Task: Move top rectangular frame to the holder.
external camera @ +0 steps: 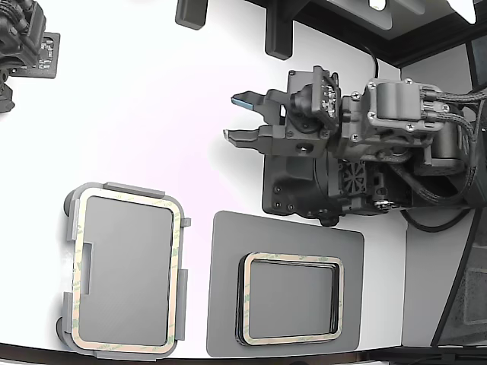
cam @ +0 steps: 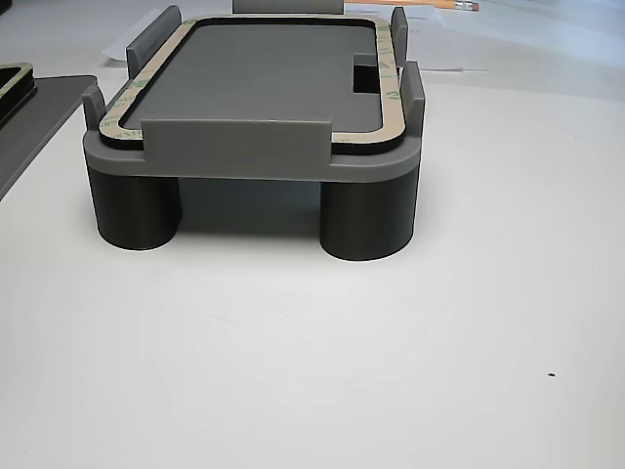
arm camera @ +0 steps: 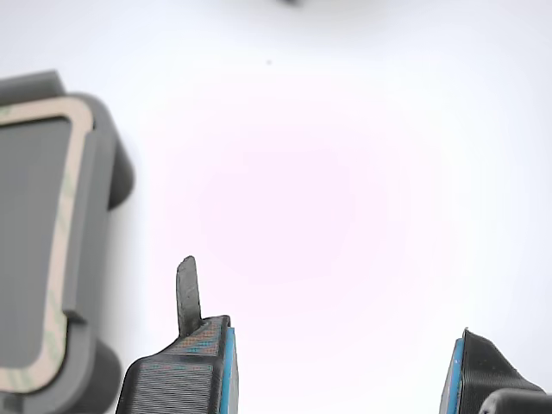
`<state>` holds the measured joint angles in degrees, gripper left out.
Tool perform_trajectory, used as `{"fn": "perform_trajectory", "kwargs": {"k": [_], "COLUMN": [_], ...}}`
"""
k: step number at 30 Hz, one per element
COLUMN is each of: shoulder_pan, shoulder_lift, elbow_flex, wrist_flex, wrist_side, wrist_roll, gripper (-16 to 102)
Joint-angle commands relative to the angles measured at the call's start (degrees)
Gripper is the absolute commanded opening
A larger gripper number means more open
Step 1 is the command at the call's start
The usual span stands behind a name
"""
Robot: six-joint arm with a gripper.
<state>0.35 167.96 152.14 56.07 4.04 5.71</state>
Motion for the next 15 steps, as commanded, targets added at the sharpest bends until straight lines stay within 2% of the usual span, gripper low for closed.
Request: {"fn": "perform_trajectory", "kwargs": {"k": [1, 4, 15], "shoulder_pan": [-1.8, -1.6, -1.6], "shoulder_lift": [0.8, 1.3, 1.3], "elbow_flex": [-1.2, -1.1, -1.1], "wrist_flex": [-0.5, -0.3, -0.4], "wrist_side": [1.7, 3.2, 3.2], "wrist_roll": [1.1, 1.7, 1.7], "gripper": [100, 100, 100]}}
